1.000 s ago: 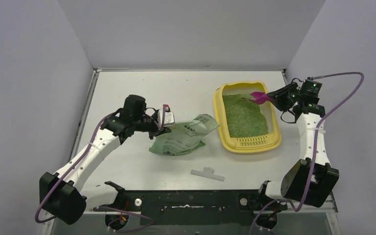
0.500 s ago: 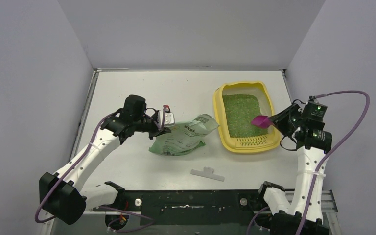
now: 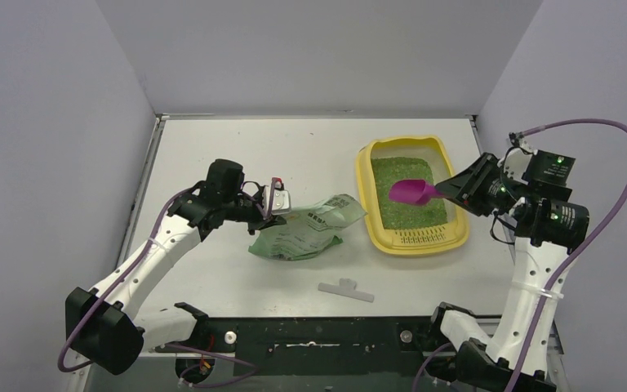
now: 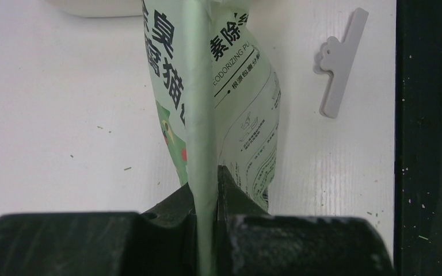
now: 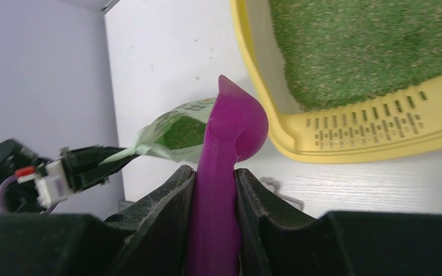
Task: Fill the litter box with clean litter
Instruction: 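Pour the cat litter into the litter box, then scoop the cat litter from the cat litter bag.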
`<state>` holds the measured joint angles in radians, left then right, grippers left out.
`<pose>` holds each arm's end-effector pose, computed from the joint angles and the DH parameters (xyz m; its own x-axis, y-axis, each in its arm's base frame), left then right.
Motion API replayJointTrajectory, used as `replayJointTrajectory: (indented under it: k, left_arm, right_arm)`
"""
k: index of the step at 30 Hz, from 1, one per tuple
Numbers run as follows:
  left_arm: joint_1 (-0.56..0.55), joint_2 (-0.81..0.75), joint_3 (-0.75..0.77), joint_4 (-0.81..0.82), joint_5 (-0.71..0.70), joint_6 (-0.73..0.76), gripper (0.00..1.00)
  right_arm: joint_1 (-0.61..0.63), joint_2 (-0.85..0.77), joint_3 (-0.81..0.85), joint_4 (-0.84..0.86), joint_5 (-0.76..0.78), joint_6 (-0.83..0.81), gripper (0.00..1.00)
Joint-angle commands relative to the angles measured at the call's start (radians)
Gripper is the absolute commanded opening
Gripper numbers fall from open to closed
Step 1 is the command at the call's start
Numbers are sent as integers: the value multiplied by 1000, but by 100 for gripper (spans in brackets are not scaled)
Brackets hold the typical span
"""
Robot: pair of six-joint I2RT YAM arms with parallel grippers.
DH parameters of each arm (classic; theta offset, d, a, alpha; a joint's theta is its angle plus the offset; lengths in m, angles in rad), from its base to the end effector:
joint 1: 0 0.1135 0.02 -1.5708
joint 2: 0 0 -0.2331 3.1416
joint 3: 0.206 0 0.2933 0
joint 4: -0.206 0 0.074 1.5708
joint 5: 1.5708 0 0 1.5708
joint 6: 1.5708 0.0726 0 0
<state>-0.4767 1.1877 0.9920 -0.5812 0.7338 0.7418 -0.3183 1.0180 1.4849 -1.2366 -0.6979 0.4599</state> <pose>0.2597 -0.1888 0.2430 0.0577 0.5349 -0.8429 0.9849 0.1076 0.1356 0.2236 -0.0246 0.4045 -0.6804 0.5823 -0.4450 0.1155 0.6848 0.7195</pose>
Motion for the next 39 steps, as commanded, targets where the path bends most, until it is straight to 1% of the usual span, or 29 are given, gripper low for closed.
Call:
replayJointTrajectory:
  k: [1,5,9,18,21,33,36,39]
  left_arm:
    - [-11,-33,52,-9,96,25,0]
    - [-11,-35,52,-15,95,32,0]
    - [-16,-34,56,-17,95,32,0]
    - [-21,-41,52,-20,90,34,0]
    - [-24,-42,52,-20,87,34,0]
    - [-34,-42,49,-25,77,39,0]
    - [-37,-42,48,-25,80,40,0]
    - [-40,-40,51,-25,87,42,0]
  right_arm:
    - [28,16,91,-18,-234,-8,0]
    - [84,37,158,-42,-228,-12,0]
    - [159,51,155,-8,-213,26,0]
    - [425,82,92,84,2,100,0]
    - [497,97,84,98,74,107,0]
    - [675,172,84,117,266,116,0]
    - [682,198,71,150,251,111,0]
    - [721,274,70,184,206,107,0]
